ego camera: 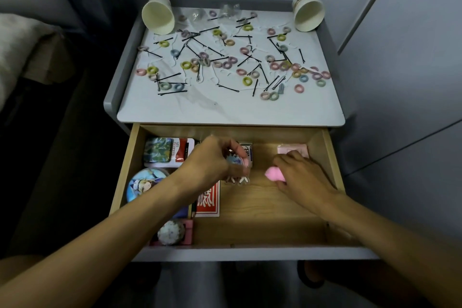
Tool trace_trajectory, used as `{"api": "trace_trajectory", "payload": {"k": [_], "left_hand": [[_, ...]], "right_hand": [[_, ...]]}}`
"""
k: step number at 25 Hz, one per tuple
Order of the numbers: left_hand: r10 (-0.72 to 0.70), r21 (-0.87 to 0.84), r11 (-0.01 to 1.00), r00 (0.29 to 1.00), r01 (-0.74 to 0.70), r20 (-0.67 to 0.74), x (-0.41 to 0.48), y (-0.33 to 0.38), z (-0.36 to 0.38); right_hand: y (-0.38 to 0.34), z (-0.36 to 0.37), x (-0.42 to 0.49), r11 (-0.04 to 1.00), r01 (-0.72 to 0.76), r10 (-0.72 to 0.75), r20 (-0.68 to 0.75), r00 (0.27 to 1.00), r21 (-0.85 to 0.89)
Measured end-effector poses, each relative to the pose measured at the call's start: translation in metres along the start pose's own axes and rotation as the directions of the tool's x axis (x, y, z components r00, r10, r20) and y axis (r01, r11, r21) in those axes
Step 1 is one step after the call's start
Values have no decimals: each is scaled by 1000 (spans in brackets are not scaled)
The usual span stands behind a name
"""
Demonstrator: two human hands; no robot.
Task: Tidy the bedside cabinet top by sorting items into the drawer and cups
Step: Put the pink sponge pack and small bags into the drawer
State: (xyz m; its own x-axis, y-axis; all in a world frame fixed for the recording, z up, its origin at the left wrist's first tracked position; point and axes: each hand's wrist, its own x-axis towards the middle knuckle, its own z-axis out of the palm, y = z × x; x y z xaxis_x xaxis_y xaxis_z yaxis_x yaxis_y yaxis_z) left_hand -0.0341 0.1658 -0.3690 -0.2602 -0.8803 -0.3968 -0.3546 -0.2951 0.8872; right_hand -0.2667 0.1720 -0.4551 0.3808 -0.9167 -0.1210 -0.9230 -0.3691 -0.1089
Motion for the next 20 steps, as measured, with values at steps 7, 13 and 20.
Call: {"api": "trace_trajectory", "payload": {"k": [7,13,20], "left_hand": [[-24,39,999,1000,24,7,4,-2,3],[-41,41,998,999,40,28,9,-5,2],[-28,13,1000,999,28,23,10,-7,3]], "right_hand": [[5,0,8,992,-101,102,-7,995,77],[9,-32,13,944,-320,307,-137,942,-85],[2,-20,3,949,-143,159,36,987,-281]]}}
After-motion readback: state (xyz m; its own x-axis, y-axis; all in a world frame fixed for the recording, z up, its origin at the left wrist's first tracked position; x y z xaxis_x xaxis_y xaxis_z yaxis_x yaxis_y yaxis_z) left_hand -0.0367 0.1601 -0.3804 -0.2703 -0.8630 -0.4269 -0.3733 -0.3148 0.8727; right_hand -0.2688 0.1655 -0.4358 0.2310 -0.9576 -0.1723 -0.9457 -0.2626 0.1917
